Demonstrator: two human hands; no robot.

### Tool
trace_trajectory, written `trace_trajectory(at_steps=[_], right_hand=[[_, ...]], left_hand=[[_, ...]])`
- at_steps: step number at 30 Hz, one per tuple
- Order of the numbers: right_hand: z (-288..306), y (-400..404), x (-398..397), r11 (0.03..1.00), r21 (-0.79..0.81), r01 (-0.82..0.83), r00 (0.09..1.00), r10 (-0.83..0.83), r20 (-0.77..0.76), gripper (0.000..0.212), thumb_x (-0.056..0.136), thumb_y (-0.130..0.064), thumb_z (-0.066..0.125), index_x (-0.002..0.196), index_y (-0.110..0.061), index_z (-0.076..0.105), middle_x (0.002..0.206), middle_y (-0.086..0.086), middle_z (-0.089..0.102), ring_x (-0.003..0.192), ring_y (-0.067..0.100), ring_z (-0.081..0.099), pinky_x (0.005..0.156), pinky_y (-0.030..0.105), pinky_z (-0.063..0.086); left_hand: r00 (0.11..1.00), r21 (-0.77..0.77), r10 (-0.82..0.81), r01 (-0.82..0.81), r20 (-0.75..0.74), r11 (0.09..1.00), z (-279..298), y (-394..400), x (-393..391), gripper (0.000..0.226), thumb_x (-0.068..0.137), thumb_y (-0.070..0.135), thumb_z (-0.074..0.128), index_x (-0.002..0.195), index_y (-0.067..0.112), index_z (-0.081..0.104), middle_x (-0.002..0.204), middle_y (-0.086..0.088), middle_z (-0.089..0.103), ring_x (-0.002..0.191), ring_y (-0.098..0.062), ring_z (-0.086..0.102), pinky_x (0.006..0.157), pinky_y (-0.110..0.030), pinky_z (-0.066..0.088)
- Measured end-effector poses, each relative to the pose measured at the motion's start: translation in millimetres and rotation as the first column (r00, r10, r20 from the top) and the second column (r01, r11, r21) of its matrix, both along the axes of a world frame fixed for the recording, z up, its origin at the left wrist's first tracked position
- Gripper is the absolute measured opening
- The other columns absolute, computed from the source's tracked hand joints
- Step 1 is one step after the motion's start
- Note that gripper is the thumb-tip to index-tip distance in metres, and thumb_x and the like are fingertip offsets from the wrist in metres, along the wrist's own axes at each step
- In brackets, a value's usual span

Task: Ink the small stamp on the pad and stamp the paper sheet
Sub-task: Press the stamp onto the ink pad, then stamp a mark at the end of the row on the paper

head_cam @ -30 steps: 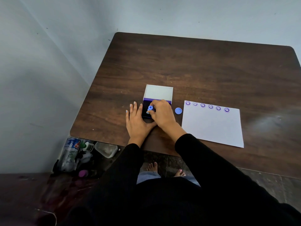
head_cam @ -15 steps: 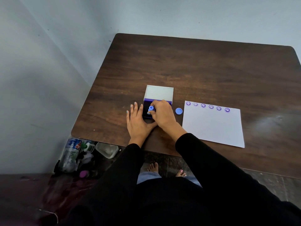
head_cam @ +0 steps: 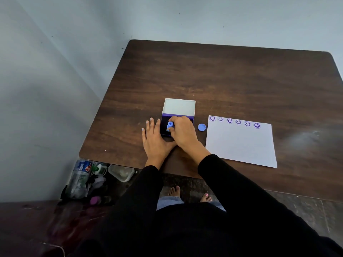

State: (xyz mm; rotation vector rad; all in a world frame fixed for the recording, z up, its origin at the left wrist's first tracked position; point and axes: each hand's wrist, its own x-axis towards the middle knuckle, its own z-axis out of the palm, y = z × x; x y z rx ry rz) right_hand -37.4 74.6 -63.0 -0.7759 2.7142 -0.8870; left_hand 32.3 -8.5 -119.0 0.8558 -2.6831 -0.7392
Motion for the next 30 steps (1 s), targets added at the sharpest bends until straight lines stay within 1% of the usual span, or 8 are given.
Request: trace_trajectory(at_steps=[4,7,9,14,19,22,25,30], right_hand=[[10.0,17.3,-11.6,0.935,-0.269,0.232,0.972,-0.213,0.097,0.024,0.081,-0.014,0.068,0.105,-0.008,0.067,0.103,0.011,0.073,0.096,0.026,0.064,0.088,0.034,0.048],[22.8,42.5,-29.5,0.769,-0.443,0.460,0.887,-0.386,0.251,0.024,0.078,-0.015,0.071,0.102,-0.011,0.070,0.095,0.008,0.075,0.088,0.019,0.068,0.085,0.028,0.050],[27.2,59.8,-42.0,0.669,-0.481,0.566,0.824,-0.478,0.305,0.022,0.079,-0.015,0.070,0.101,-0.012,0.070,0.093,0.006,0.075,0.086,0.015,0.069,0.085,0.026,0.052],[23.7,102.7,-58.2,0.433,-0.572,0.696,0.702,-0.578,0.417,0.023,0.083,-0.012,0.069,0.104,-0.005,0.069,0.089,-0.001,0.071,0.078,0.003,0.066,0.073,0.006,0.051],[15.4,135.7,-66.7,0.258,-0.571,0.779,0.598,-0.579,0.555,0.026,0.083,-0.015,0.069,0.107,-0.004,0.067,0.094,0.007,0.072,0.086,0.013,0.068,0.080,0.019,0.055],[13.9,154.9,-71.7,0.094,-0.561,0.823,0.526,-0.500,0.688,0.022,0.084,-0.012,0.068,0.104,-0.003,0.067,0.089,0.008,0.070,0.075,0.013,0.065,0.073,0.022,0.055],[13.4,173.2,-74.7,-0.093,-0.520,0.849,0.461,-0.350,0.815,0.009,0.085,-0.007,0.066,0.094,-0.005,0.066,0.083,0.009,0.069,0.068,0.014,0.063,0.069,0.023,0.054],[6.2,201.8,-73.9,-0.260,-0.434,0.863,0.383,-0.223,0.896,0.003,0.087,-0.007,0.064,0.085,-0.009,0.065,0.078,0.008,0.068,0.065,0.013,0.065,0.064,0.022,0.057]], left_hand=[[0.995,-0.042,0.019,-0.023,-0.094,0.999,10.2,13.8,-3.7,0.098,0.063,0.067,0.065,0.141,0.015,0.037,0.154,-0.019,0.023,0.145,-0.030,0.014,0.116,-0.045,0.004],[0.975,-0.139,-0.161,0.139,-0.155,0.980,18.1,34.7,-19.5,0.064,0.077,0.050,0.067,0.128,0.014,0.055,0.150,-0.022,0.032,0.142,-0.037,0.024,0.115,-0.051,0.013],[0.950,-0.169,-0.286,0.263,-0.128,0.950,21.7,50.3,-33.0,0.048,0.084,0.042,0.062,0.124,0.015,0.060,0.149,-0.022,0.033,0.142,-0.037,0.024,0.115,-0.052,0.016],[0.919,-0.189,-0.390,0.394,0.061,0.899,23.0,67.6,-53.8,0.043,0.092,0.045,0.049,0.131,0.025,0.054,0.157,-0.015,0.019,0.147,-0.029,0.006,0.117,-0.045,0.001],[0.917,-0.195,-0.391,0.398,0.073,0.896,20.9,67.6,-53.1,0.036,0.092,0.041,0.051,0.122,0.024,0.062,0.156,-0.013,0.022,0.147,-0.027,0.008,0.116,-0.046,-0.002],[0.930,-0.128,-0.363,0.368,0.064,0.921,24.7,70.9,-59.3,0.051,0.087,0.051,0.054,0.130,0.023,0.054,0.158,-0.013,0.017,0.147,-0.027,0.004,0.115,-0.045,-0.007],[0.888,-0.069,-0.435,0.448,0.148,0.891,30.1,78.0,-73.3,0.074,0.078,0.064,0.057,0.139,0.026,0.042,0.160,-0.010,0.006,0.147,-0.026,-0.004,0.113,-0.043,-0.012],[0.813,-0.060,-0.480,0.525,0.329,0.849,32.7,88.5,-87.7,0.108,0.061,0.081,0.058,0.148,0.030,0.020,0.158,-0.015,-0.015,0.143,-0.029,-0.023,0.110,-0.046,-0.018]])
